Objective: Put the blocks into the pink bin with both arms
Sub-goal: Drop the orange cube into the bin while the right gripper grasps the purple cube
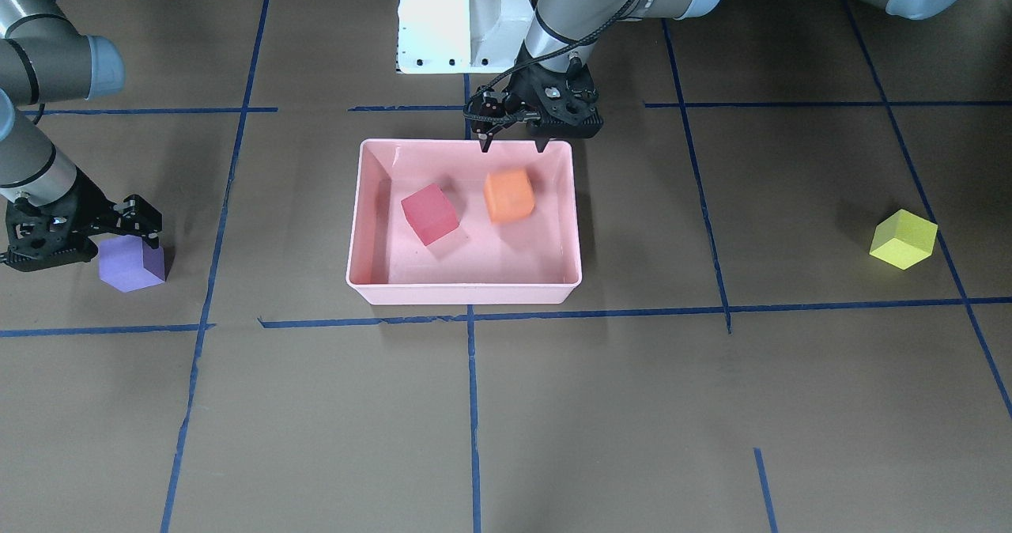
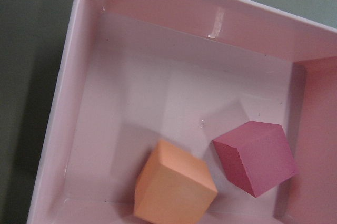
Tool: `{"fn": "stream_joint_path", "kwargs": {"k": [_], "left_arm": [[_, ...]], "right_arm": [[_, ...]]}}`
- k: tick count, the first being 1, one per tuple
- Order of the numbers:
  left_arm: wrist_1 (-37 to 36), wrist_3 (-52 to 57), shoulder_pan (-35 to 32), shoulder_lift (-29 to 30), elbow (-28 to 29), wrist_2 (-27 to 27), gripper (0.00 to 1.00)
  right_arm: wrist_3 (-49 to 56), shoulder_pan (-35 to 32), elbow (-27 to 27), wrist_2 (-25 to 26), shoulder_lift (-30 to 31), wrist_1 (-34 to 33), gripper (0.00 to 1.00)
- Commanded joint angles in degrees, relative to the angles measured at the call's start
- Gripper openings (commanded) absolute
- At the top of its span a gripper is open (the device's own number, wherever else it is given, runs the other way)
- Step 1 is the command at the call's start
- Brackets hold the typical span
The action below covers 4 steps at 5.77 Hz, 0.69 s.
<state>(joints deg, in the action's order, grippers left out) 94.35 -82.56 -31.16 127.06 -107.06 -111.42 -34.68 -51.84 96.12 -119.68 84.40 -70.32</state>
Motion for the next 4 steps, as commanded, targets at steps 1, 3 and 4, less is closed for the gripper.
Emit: {"fn": "stream_joint_path", "kwargs": {"k": [1, 3, 4], "left_arm": [[0.0, 0.0, -0.9, -1.5, -4.1, 0.9, 1.00], [0.0, 1.4, -6.5, -6.1, -6.7, 1.0, 1.00], [0.0, 8.8, -8.7, -10.0, -8.8, 1.0, 1.00]], "right_arm": [[1.4, 0.3, -1.1, 0.1, -0.5, 0.0, 1.00], [1.5, 0.3, -1.1, 0.2, -1.7, 0.1, 0.38], [1.5, -0.4, 1.5, 0.3, -1.8, 0.1, 0.04]]}}
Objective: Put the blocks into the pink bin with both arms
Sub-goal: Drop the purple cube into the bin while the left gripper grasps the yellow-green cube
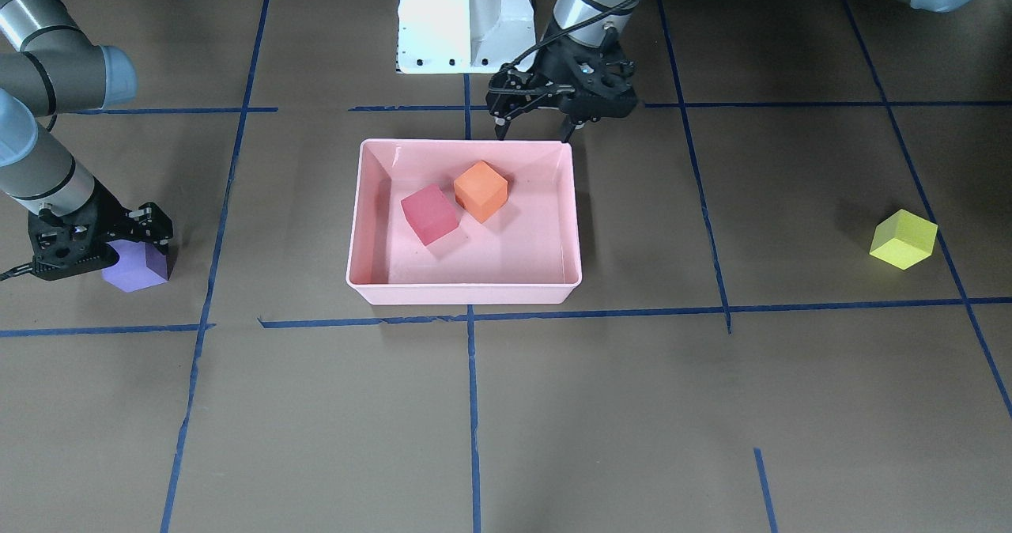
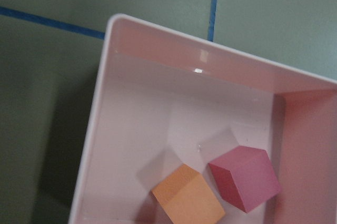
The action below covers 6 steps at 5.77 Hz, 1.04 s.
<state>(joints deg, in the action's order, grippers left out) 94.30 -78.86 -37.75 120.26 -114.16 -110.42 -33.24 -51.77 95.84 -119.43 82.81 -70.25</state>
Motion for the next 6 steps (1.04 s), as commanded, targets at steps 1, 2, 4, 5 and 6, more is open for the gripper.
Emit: {"fn": "stream_joint_path", "kwargs": {"k": [1, 2, 4, 5, 6], "left_arm": [[0.0, 12.9, -4.7, -8.8, -3.6, -0.1, 1.00], [0.2, 21.4, -6.8, -14.4, -4.4, -0.1, 1.00], [2.3, 37.9, -10.1, -24.2, -4.5, -0.3, 1.00], [3.2, 45.4, -12.7, -28.5, -4.1, -0.5, 1.00], [3.8, 51.5, -14.7, -30.8, -2.6, -0.8, 1.00]], "right_arm": [[-0.7, -0.7, 6.5, -0.1, -1.1, -0.8, 0.00], [-4.6, -0.7, 11.1, -0.5, -1.9, -1.3, 0.00], [-29.8, 6.0, 18.5, -2.7, -7.9, -1.4, 0.00], [-43.7, 13.5, 18.2, 1.1, -15.3, -1.5, 0.00], [-47.8, 20.2, 17.5, 9.8, -18.7, -2.6, 0.00]]}}
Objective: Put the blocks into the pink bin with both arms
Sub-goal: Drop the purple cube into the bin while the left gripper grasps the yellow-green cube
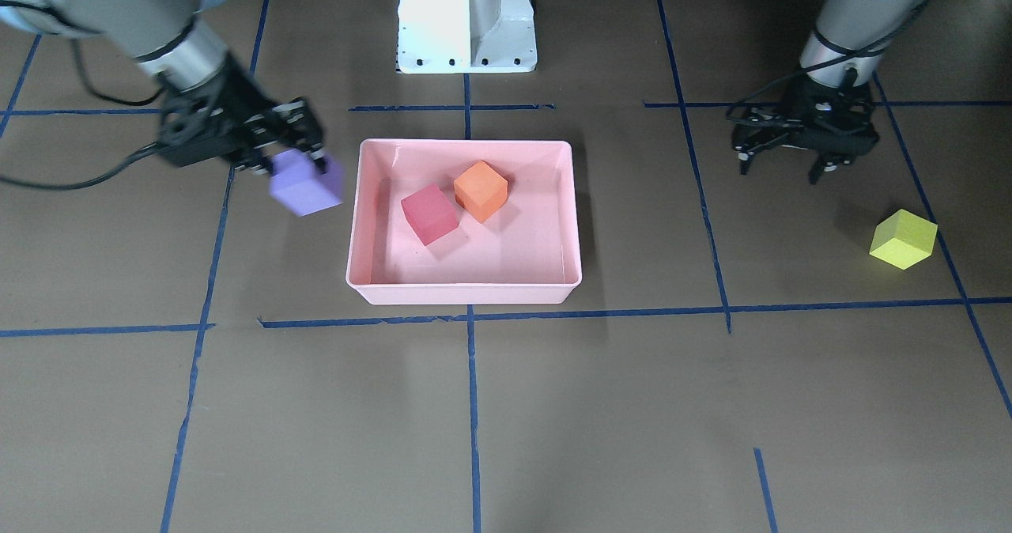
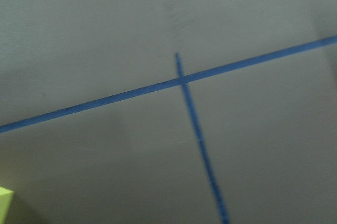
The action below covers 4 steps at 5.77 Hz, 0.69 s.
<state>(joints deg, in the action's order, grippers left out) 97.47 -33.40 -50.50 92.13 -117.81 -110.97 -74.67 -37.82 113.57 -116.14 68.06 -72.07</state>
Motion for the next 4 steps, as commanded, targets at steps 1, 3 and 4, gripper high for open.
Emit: {"fn": "stream_joint_path", "kwargs": {"k": [1, 3, 4], "left_arm": [[5.9, 11.6, -4.1, -5.1, 4.7, -0.5, 1.00], [18.9, 17.0, -7.8, -6.7, 14.5, -1.9, 1.00], [19.3, 21.1, -11.3, -6.7, 16.5, -5.6, 1.00]], "right_arm": [[-6.6, 9.1, -3.5, 11.5, -9.2, -6.0, 0.00], [-7.2, 9.3, -11.0, 14.4, -13.8, -6.6, 0.01], [-7.5, 9.3, -13.6, 15.2, -15.2, -6.5, 0.01]]}}
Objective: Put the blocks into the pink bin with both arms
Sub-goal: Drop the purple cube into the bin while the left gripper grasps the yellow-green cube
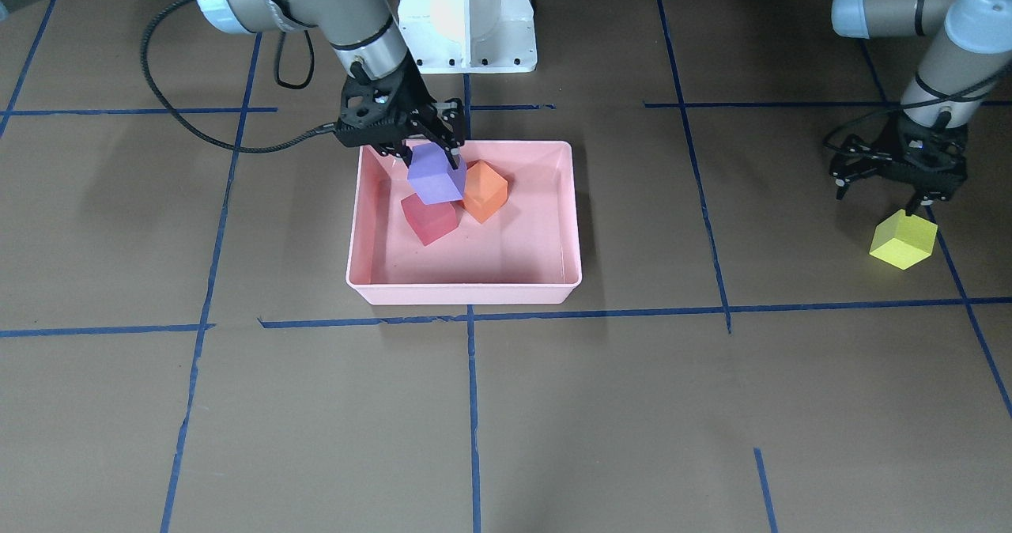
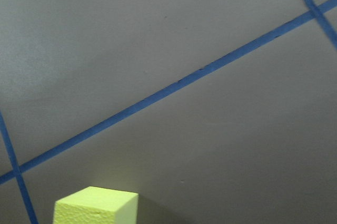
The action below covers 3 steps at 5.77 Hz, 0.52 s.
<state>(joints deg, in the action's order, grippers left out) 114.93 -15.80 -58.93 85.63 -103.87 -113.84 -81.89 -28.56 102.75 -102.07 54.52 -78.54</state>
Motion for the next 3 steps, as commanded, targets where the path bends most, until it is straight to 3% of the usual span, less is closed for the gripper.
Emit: {"fn": "stream_joint_path", "kwargs": {"k": [1, 2, 3], "left_arm": [[1.9, 7.2, -4.8, -0.2, 4.5, -2.8, 1.00], [1.9, 7.4, -4.8, -0.1, 7.6, -2.9, 1.00], [2.0, 7.4, -4.8, -0.1, 8.6, -2.9, 1.00]], "right_arm": [[-0.2, 0.1, -4.2, 2.4, -2.3, 0.1, 0.02], [-0.7, 0.1, -6.1, 2.6, -4.3, 0.0, 0.16], [-0.8, 0.1, -7.2, 2.7, -4.8, 0.0, 0.72]]}}
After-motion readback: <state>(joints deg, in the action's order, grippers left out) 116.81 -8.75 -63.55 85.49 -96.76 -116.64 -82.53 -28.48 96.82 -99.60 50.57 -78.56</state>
